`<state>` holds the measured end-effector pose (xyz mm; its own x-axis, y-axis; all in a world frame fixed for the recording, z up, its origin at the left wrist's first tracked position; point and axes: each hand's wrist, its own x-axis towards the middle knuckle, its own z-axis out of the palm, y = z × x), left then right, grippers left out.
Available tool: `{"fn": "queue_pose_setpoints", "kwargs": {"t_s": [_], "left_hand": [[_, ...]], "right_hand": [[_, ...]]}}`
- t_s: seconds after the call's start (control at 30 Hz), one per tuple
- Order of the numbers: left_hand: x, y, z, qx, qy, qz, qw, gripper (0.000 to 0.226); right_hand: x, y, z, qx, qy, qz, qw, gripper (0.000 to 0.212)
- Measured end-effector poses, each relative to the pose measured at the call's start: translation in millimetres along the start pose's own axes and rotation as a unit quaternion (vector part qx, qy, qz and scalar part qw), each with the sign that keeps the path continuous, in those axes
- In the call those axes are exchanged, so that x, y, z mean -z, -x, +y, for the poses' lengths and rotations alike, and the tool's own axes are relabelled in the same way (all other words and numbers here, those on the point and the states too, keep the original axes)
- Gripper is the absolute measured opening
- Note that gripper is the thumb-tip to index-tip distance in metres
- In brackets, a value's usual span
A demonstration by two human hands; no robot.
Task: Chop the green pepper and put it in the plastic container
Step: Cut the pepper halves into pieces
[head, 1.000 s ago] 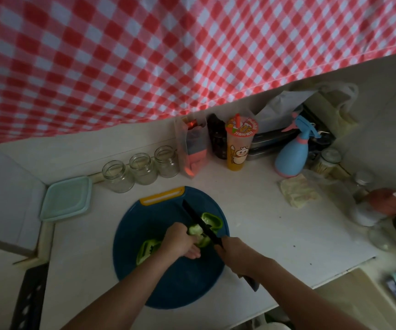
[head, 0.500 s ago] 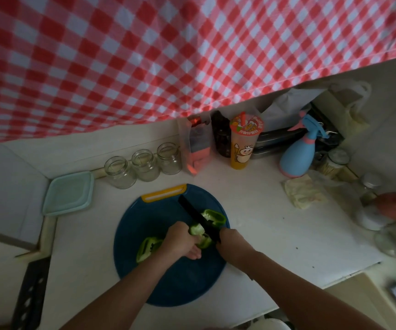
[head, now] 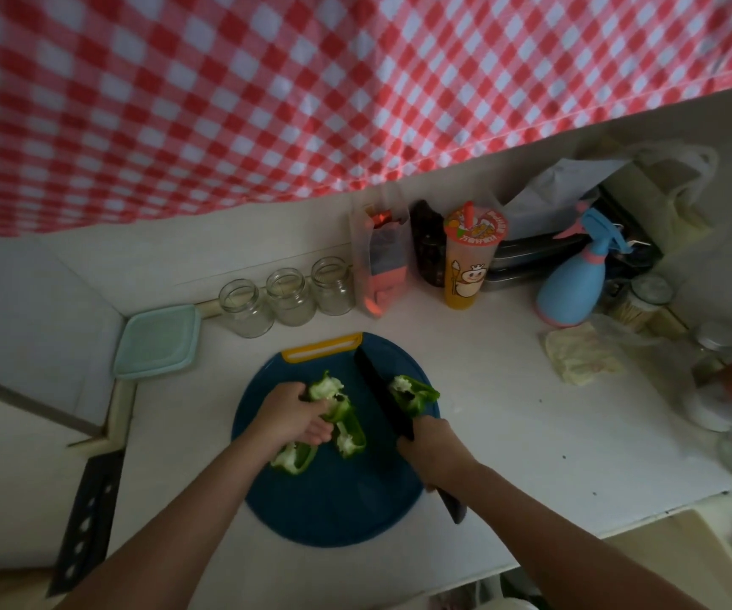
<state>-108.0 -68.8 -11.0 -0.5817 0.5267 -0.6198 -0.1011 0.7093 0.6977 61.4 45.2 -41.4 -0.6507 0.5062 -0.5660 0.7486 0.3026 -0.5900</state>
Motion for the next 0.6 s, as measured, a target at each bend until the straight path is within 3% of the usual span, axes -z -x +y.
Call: {"fn": "queue_pose_setpoints", "kwargs": {"t_s": [0.1, 0.23, 0.33, 0.4, 0.6], "left_hand": [[-4, -4, 7, 0.003, -0.005, 0.007, 1.000, 0.059], [-13, -16, 16, -0.016, -0.075, 0.017, 0.997, 0.025], [-22, -25, 21, -0.029, -0.098, 0.007, 0.995, 0.012], [-28, -30, 22, -0.029, -0.109, -0.004, 0.994, 0.016], [-35, -36, 19, -0.070, -0.162, -0.028, 0.984, 0.054]], "right_hand": [[1, 10, -8, 0.033, -0.020, 0.044, 0.998, 0.016], [14, 21, -13, 0.057, -0.050, 0.099, 0.992, 0.018], [26, 28, -9, 0.057, -0.067, 0.123, 0.989, 0.019], [30, 33, -2, 0.045, -0.087, 0.127, 0.987, 0.019], [33, 38, 22, 0.015, -0.097, 0.159, 0.982, 0.031]]}}
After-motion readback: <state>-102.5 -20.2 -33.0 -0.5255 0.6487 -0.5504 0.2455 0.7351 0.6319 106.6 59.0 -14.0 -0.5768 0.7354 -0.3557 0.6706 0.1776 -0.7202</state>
